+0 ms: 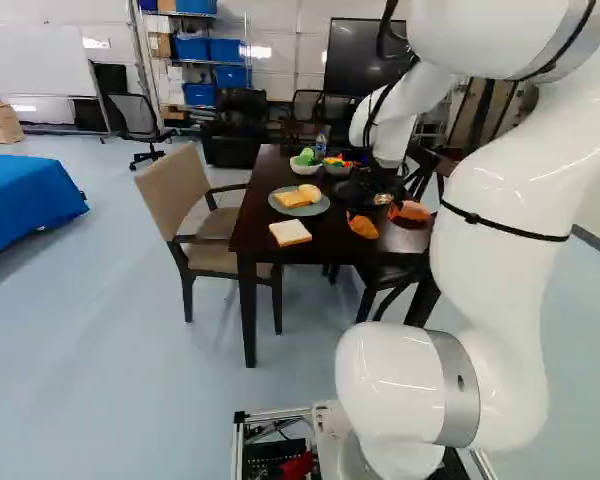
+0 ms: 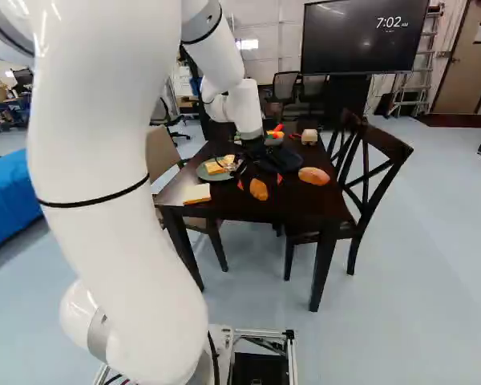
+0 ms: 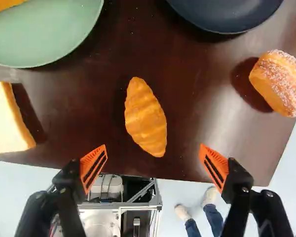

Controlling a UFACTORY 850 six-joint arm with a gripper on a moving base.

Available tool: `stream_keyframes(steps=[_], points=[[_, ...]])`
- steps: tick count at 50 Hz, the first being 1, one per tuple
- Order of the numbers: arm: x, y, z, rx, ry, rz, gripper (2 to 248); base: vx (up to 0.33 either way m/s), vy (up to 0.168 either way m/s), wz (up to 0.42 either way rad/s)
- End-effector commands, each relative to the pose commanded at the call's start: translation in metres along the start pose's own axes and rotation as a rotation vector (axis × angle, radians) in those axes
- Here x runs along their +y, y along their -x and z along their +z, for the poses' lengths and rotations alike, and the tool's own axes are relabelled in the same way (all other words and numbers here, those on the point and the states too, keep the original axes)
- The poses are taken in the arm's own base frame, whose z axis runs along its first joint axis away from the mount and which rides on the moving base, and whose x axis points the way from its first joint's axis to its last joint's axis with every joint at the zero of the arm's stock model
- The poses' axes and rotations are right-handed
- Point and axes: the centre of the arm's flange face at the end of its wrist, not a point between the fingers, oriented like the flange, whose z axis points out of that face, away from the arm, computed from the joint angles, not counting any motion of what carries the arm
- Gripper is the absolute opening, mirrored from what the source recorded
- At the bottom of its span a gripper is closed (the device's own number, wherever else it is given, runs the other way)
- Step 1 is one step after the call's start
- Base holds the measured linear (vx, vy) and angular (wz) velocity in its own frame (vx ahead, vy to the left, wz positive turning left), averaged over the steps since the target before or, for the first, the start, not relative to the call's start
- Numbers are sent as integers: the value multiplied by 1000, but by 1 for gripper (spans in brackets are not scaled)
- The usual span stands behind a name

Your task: Move the croissant to the empty plate

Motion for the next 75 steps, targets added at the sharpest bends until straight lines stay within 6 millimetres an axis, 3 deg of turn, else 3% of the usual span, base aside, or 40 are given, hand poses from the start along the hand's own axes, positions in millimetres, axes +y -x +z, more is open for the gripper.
stream_keyframes(steps=[17, 48, 49, 59, 60, 64, 65, 69, 70, 75], points=[[1, -15, 28, -35, -15, -7, 247, 0, 0, 0], [2, -19, 28, 7, -2, -7, 247, 0, 0, 0], [2, -19, 28, 7, -2, -7, 236, 0, 0, 0], [2, -19, 28, 7, -2, -7, 223, 0, 0, 0], [2, -19, 28, 7, -2, -7, 211, 0, 0, 0], [2, -19, 28, 7, -2, -7, 211, 0, 0, 0], [2, -19, 28, 7, -2, -7, 199, 0, 0, 0], [2, -19, 28, 7, -2, -7, 199, 0, 0, 0], [2, -19, 28, 7, -2, -7, 187, 0, 0, 0], [2, -19, 28, 7, -2, -7, 187, 0, 0, 0]])
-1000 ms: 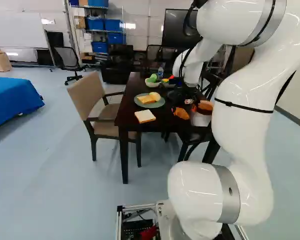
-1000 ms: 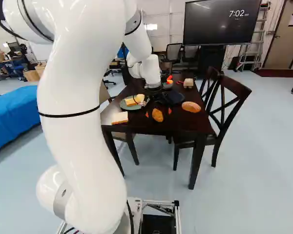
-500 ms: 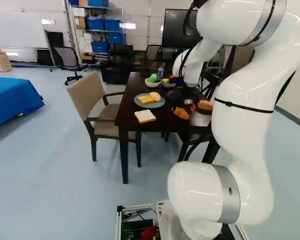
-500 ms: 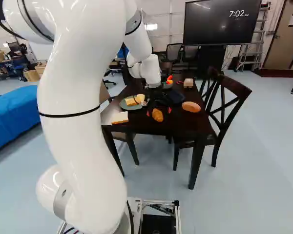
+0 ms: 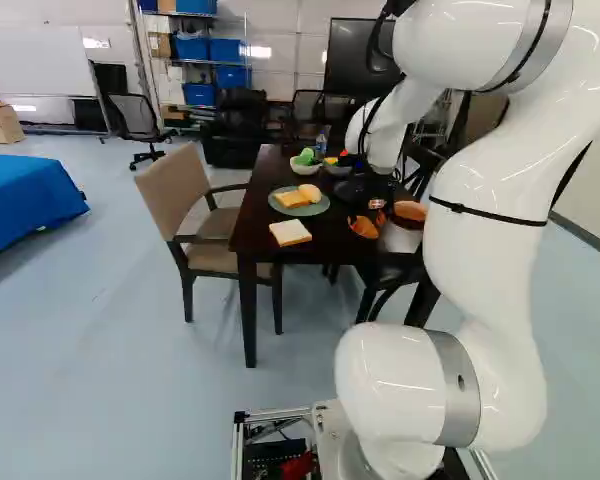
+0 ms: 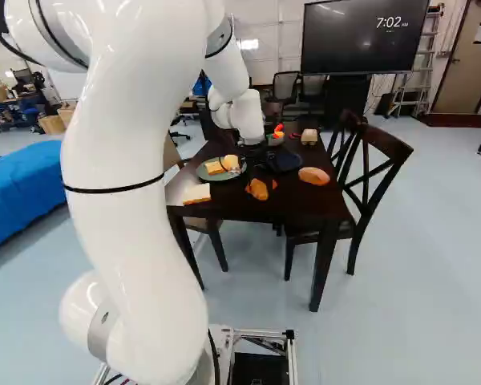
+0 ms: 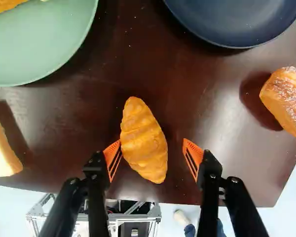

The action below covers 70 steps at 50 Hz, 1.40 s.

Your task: Move the croissant to the empty plate

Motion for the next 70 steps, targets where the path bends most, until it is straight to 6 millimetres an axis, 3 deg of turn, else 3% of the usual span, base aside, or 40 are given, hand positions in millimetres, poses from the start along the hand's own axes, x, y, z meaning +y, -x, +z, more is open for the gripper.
stream_keyframes(steps=[1, 5, 6, 15, 16, 48, 70], points=[[0, 0, 0, 0, 0, 0, 175, 0, 0, 0], [0, 0, 0, 0, 0, 0, 175, 0, 0, 0], [0, 0, 0, 0, 0, 0, 162, 0, 0, 0], [0, 0, 0, 0, 0, 0, 150, 0, 0, 0], [0, 0, 0, 0, 0, 0, 138, 0, 0, 0], [0, 0, 0, 0, 0, 0, 137, 0, 0, 0], [2, -5, -27, 41, 16, 0, 137, 0, 0, 0]])
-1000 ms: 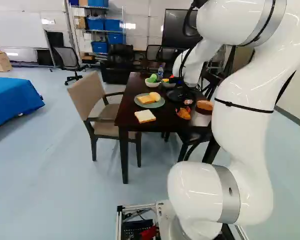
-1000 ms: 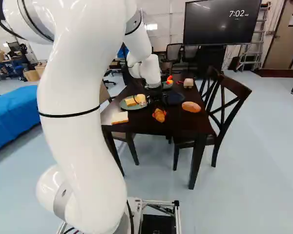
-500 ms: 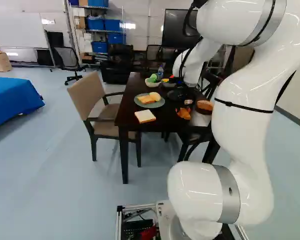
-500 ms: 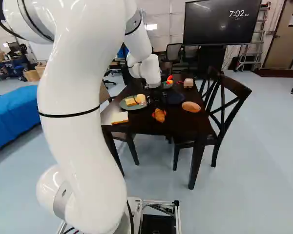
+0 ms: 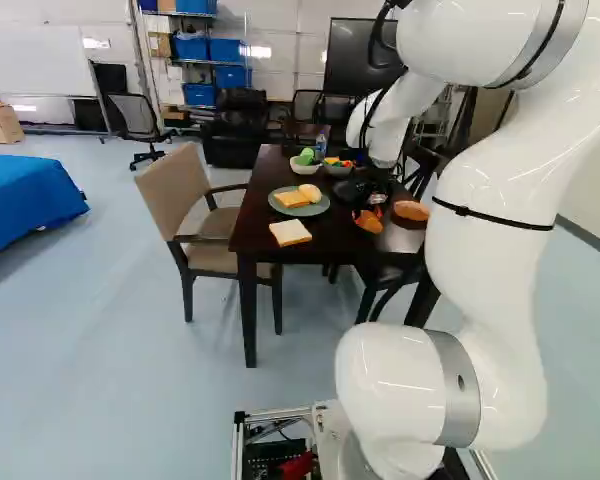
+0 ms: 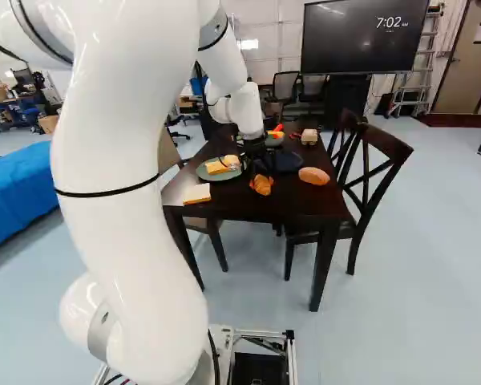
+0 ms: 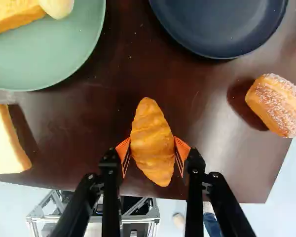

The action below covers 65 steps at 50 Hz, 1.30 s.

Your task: Move the croissant to the empty plate

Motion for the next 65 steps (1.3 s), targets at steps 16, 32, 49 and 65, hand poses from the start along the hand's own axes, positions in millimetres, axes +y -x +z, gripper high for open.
stream_keyframes(steps=[16, 32, 49, 65], points=[[9, -23, -18, 46, 9, 16, 137, 0, 0, 0], [23, -45, -34, 96, 18, 42, 137, 0, 0, 0], [48, -61, -36, 110, 14, 92, 137, 0, 0, 0], [67, -84, -28, 137, 3, 138, 137, 0, 0, 0]])
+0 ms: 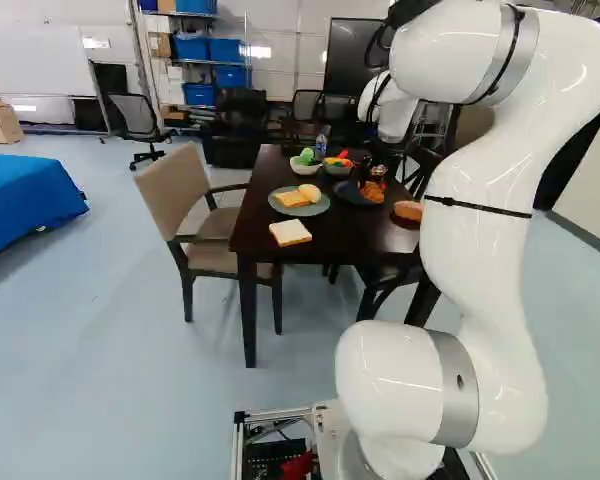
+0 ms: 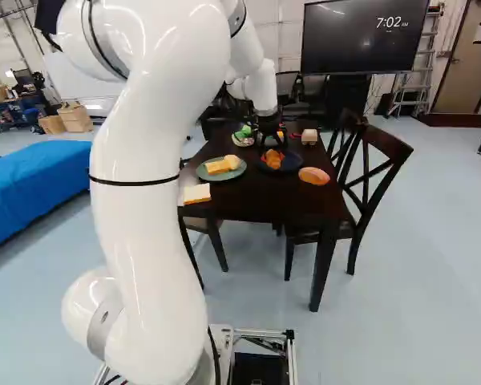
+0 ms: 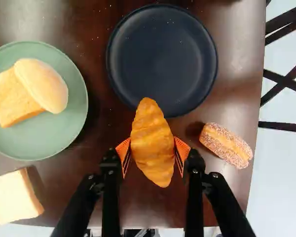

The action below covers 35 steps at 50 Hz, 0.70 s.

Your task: Move the croissant to the empty plate

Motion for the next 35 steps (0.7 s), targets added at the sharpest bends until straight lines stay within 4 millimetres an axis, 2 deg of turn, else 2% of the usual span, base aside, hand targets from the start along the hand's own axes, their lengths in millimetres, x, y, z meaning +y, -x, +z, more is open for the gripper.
stream_keyframes(steps=[25, 35], points=[[17, -40, 19, 50, -18, 56, 137, 0, 0, 0], [24, -55, 37, 57, -22, 68, 137, 0, 0, 0]])
